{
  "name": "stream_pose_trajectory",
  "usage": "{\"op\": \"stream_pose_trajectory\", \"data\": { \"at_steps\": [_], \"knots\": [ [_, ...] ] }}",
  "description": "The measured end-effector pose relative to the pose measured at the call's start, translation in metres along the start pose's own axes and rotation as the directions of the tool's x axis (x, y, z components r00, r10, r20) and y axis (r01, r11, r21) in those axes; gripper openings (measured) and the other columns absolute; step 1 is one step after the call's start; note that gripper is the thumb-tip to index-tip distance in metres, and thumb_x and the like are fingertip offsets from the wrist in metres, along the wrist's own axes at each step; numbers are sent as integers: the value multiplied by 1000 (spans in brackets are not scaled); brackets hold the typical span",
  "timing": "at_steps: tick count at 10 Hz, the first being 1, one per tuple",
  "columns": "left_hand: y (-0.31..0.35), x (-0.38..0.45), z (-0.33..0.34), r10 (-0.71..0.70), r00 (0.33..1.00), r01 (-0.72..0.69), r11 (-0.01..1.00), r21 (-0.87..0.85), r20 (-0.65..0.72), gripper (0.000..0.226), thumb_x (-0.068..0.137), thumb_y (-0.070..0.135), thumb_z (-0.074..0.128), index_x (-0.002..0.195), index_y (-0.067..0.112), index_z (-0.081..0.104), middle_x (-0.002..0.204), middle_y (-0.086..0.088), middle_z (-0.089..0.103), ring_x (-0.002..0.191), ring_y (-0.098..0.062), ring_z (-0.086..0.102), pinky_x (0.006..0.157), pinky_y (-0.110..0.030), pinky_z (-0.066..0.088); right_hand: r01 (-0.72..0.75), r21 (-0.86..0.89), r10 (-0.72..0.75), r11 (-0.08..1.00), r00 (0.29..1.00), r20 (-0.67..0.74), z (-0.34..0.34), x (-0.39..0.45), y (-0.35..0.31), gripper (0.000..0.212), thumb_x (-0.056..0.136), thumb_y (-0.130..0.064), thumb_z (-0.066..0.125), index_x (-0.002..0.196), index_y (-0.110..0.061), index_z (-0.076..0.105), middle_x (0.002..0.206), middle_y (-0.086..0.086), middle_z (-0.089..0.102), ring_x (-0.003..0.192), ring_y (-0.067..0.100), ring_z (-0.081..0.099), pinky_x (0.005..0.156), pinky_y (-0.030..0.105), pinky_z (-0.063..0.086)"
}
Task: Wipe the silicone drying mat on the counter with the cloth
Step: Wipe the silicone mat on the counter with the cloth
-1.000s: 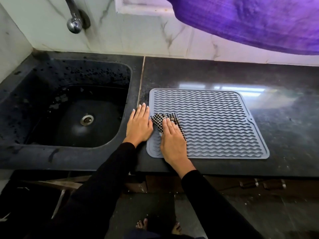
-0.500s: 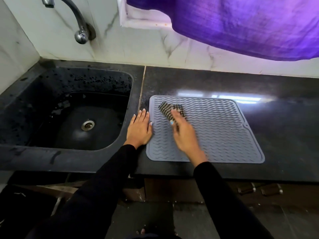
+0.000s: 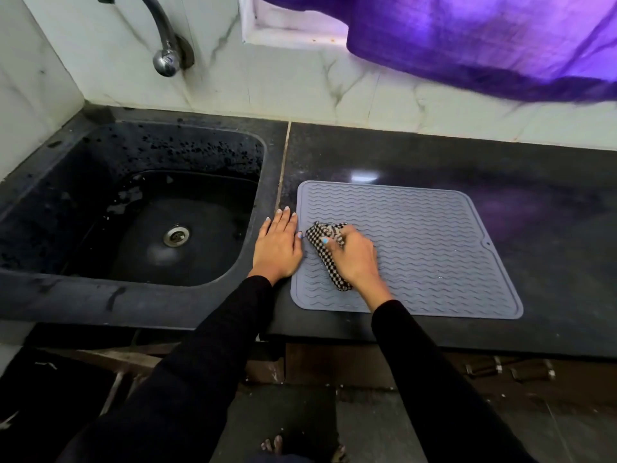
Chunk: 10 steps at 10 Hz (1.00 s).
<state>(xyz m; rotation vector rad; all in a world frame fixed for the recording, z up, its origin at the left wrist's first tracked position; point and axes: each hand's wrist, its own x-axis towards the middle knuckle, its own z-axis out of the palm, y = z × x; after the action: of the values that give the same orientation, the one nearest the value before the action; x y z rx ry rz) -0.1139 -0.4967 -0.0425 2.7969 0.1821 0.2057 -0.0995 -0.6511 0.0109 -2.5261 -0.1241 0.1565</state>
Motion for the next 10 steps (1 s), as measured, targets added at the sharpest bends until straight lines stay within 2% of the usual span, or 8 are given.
{"op": "stream_pose_trajectory", "data": {
  "at_steps": [2,3,4,6,7,8,9,10],
  "knots": [
    [-1,0,1,0,1000,0,1000,-10,-10,64,89,38,14,145,9,26,155,-8,20,144,-18,13,116,-34,2,-45,-331,-43,942,966,-253,8,-5,16,40,90,-32,54,123,-12,44,128,16,45,112,31,49,86,41,40],
    [0,-1,0,3,1000,-3,1000,-15,-16,64,89,38,14,144,8,27,154,-8,21,144,-19,13,116,-34,2,152,-459,-319,876,895,-312,11,-4,11,35,76,-8,66,110,-10,55,109,14,58,93,28,58,73,35,45],
    [-1,-1,1,3,1000,-4,1000,-13,-17,64,89,38,15,144,8,27,154,-9,21,144,-19,14,116,-34,2,272,-414,-396,869,884,-249,12,-12,13,20,88,-16,51,100,-5,63,103,13,62,95,31,58,81,39,44],
    [-2,0,5,5,1000,-5,1000,-3,-30,69,87,41,9,144,7,28,154,-9,22,143,-20,15,116,-36,4,275,-390,-296,879,955,6,30,-30,28,93,82,-69,13,145,-2,20,154,16,18,145,26,8,117,36,0],
    [-1,0,4,-2,1000,2,1000,-5,-19,64,89,38,15,144,8,28,154,-9,21,144,-20,14,116,-36,3,263,-337,-266,904,963,40,26,-28,28,75,93,-56,27,147,-6,13,156,13,11,145,23,4,118,34,-1],
    [0,0,2,-6,1000,6,1000,4,-12,64,89,38,14,145,8,26,155,-8,20,144,-19,13,116,-35,2,268,-247,-271,931,962,25,11,-22,26,53,97,-37,38,143,-13,31,151,7,31,140,21,26,114,33,20],
    [0,0,2,-4,1000,4,1000,5,0,65,89,38,11,145,9,24,155,-8,19,144,-19,11,117,-35,1,-23,313,-9,950,995,100,-23,5,33,24,94,-24,50,110,-14,65,97,4,67,94,22,60,79,30,46],
    [0,-1,2,1,1000,-1,1000,1,6,65,89,38,11,145,8,24,155,-10,17,144,-20,11,117,-36,2,-106,560,121,822,993,11,-47,16,29,19,95,-18,48,86,-14,65,83,3,64,86,21,58,69,29,46]
  ]
}}
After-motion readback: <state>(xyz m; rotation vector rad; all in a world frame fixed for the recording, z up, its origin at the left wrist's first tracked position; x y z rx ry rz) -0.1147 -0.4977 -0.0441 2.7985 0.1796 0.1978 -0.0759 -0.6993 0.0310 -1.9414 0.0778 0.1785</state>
